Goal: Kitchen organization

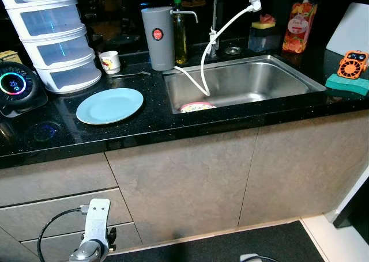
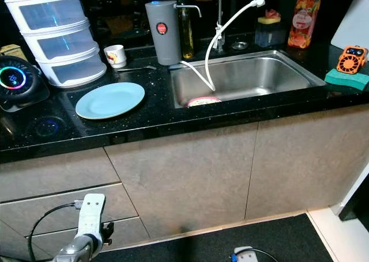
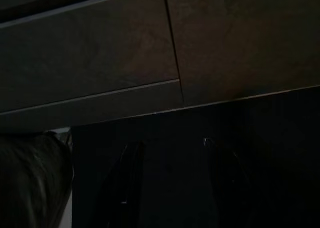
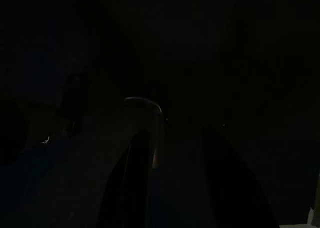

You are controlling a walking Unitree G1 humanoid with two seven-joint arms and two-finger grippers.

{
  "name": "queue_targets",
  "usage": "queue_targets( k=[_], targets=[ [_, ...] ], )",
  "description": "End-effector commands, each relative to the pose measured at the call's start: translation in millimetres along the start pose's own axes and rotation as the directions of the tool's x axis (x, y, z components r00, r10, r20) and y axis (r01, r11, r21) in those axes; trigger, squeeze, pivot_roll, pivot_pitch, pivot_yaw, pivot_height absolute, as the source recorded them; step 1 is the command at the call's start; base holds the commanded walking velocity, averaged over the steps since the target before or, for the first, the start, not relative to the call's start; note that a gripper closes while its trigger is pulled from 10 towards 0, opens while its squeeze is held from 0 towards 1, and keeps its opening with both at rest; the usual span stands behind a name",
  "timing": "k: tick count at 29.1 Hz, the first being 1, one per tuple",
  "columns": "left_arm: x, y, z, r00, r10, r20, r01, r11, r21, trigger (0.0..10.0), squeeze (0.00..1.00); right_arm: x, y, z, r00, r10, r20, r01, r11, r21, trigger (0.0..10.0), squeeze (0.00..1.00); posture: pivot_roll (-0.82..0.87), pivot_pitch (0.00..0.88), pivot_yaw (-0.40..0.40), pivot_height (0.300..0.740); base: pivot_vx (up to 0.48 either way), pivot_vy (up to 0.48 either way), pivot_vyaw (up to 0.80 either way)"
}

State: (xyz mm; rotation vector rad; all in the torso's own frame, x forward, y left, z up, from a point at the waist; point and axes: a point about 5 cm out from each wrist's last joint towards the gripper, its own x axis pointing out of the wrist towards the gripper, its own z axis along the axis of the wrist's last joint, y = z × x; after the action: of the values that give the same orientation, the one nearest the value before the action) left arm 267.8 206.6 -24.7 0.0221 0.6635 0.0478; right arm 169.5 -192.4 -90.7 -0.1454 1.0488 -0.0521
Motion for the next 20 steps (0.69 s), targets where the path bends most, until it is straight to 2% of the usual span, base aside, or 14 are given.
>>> queue_targets(
  k=[1,11,16,20],
  targets=[
    [-0.5,6.2,-1.4,1.0,0.01,-0.019,-0.009,1.0,0.015,10.0,0.0,-0.5,4.5,-3.0,1.0,0.012,-0.001,-0.012,1.0,0.013,10.0,0.0,0.01,0.053,0.14,0.74,0.0,0.0,0.0],
    [0.1,3.5,-1.7,0.999,-0.017,-0.039,0.019,0.999,0.05,10.0,0.0,-0.8,2.9,-3.6,1.0,-0.001,0.012,0.001,0.999,0.041,10.0,0.0,-0.02,0.058,0.17,0.74,0.0,0.0,0.0],
    [-0.5,0.0,-6.7,0.997,-0.041,-0.062,0.046,0.996,0.073,10.0,0.0,-0.9,1.9,-3.4,1.0,-0.004,0.018,0.004,0.999,0.044,10.0,0.0,-0.03,0.063,0.161,0.74,0.0,0.0,0.0],
    [-1.6,-3.6,-12.6,0.996,-0.044,-0.072,0.049,0.997,0.057,10.0,0.0,-0.2,0.0,4.3,0.999,-0.006,0.038,0.005,1.0,0.03,10.0,0.0,-0.05,0.071,0.15,0.74,0.0,0.0,0.0]
  ],
)
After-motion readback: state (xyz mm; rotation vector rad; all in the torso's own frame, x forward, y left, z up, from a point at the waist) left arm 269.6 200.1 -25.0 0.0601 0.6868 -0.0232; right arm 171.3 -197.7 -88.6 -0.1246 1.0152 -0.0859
